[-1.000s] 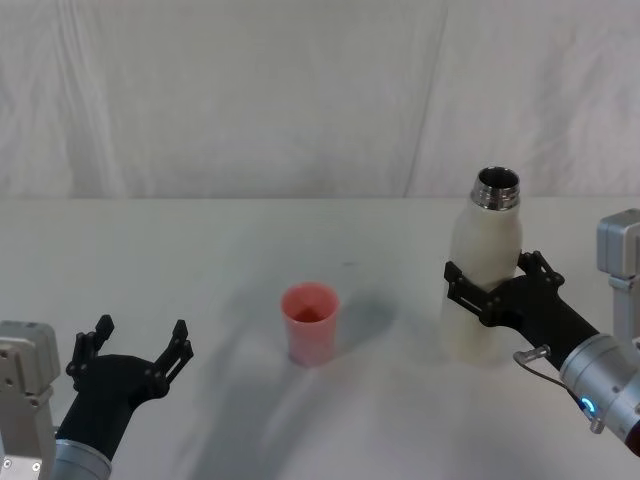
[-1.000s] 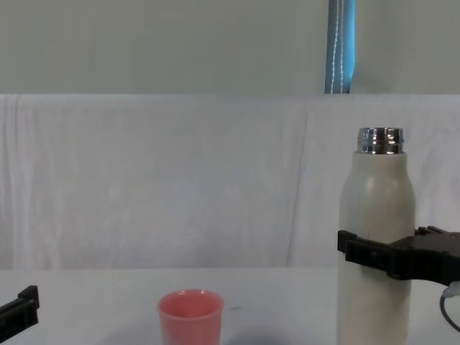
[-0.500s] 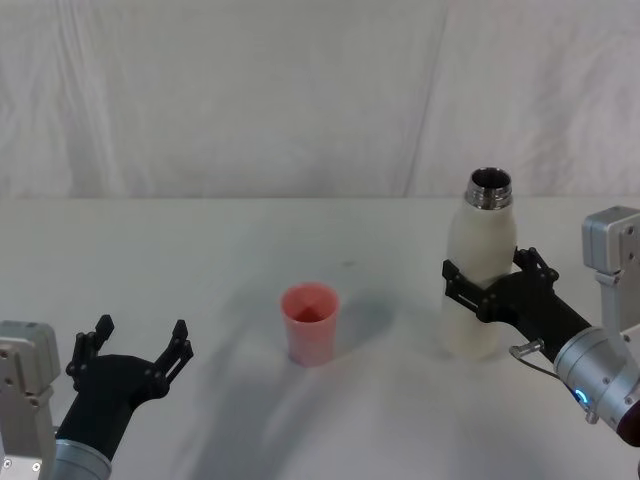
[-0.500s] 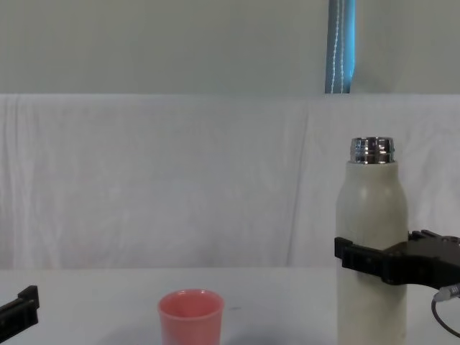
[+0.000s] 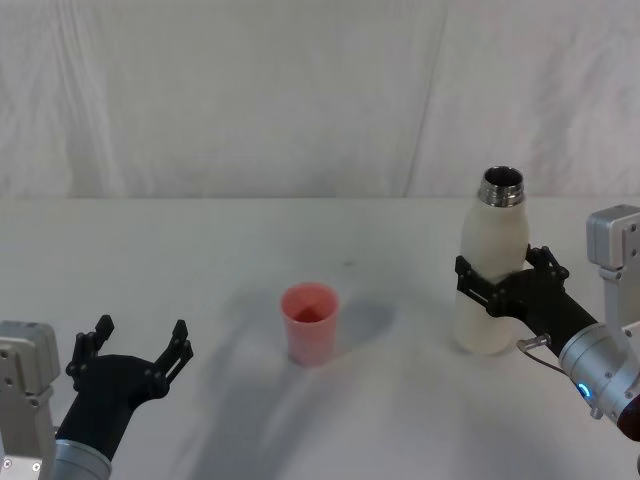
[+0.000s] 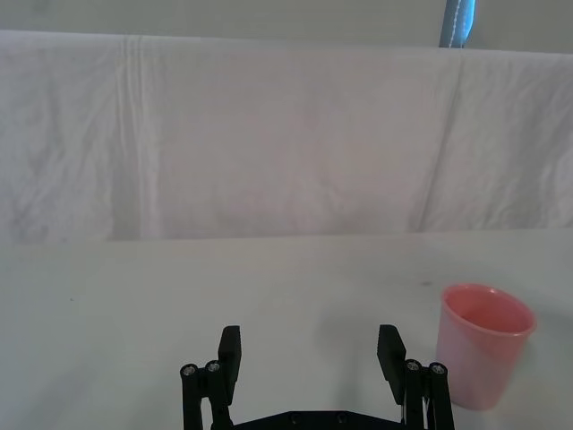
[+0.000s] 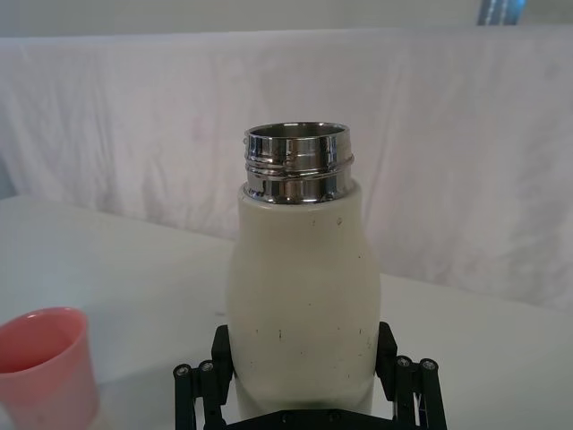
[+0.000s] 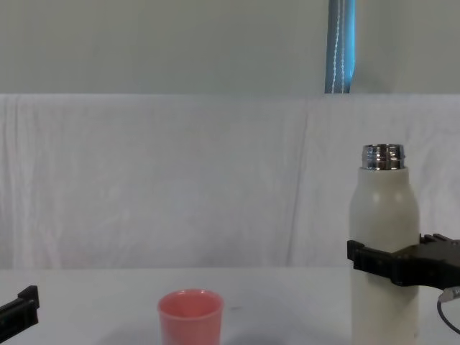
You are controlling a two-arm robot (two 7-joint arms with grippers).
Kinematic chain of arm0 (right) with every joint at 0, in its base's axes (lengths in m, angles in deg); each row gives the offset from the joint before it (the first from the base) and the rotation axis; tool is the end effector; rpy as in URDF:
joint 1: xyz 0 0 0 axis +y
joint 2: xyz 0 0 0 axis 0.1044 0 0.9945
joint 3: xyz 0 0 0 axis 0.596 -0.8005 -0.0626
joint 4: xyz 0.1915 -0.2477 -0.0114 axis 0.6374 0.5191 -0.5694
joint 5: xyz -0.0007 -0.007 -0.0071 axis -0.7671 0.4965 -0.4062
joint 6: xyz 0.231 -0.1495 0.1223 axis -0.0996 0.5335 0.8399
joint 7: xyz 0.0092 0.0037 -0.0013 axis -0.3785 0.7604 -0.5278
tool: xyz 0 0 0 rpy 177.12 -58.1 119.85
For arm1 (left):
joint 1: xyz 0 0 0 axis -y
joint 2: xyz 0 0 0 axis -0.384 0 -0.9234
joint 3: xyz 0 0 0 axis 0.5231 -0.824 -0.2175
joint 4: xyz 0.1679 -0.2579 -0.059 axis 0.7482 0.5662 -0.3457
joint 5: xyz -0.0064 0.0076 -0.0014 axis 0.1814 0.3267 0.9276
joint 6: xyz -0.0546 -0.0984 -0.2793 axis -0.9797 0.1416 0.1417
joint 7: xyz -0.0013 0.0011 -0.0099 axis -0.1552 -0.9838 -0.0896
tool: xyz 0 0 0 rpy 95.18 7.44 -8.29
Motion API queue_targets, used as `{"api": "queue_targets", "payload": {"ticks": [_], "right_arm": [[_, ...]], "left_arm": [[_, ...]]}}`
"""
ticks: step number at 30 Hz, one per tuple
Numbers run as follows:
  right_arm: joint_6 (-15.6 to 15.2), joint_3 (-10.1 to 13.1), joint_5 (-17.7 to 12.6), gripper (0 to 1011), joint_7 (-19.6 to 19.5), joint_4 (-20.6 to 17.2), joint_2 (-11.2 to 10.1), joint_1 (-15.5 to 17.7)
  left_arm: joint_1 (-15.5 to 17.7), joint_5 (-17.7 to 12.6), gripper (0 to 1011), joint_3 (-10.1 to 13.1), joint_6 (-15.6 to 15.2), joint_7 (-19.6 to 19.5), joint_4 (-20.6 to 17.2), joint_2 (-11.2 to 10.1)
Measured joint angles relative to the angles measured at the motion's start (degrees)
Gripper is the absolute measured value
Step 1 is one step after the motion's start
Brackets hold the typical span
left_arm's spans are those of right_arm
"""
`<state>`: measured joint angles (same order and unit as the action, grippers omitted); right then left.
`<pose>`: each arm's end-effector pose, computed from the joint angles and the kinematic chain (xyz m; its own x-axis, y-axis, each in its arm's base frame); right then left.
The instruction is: Grasp the thermos with one hand and pour water into the cup lid.
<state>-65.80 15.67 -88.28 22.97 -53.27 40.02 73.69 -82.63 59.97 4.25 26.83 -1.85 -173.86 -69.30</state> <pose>0.3676 0.0001 -0.2867 0.4354 -0.8998 0.0272 0.9002 0.4355 -0.0017 0.2394 0.0438 -0.3069 0.1246 0.9917 -0.0327 -0.9921 0.1241 -0.0177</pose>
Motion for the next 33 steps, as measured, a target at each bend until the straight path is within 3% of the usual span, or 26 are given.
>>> {"api": "queue_targets", "payload": {"ticks": [20,33], "right_arm": [[0.0,1.54,3.07,957,-3.81,-0.3,2.96,2.33],[0.32,2.66,4.04,957,-3.9,-0.14,4.05,2.53]], "left_arm": [[0.0,0.0,1001,0.0,0.0,0.0,0.0,0.0],[0.0,0.0,1001,0.0,0.0,0.0,0.0,0.0]]}}
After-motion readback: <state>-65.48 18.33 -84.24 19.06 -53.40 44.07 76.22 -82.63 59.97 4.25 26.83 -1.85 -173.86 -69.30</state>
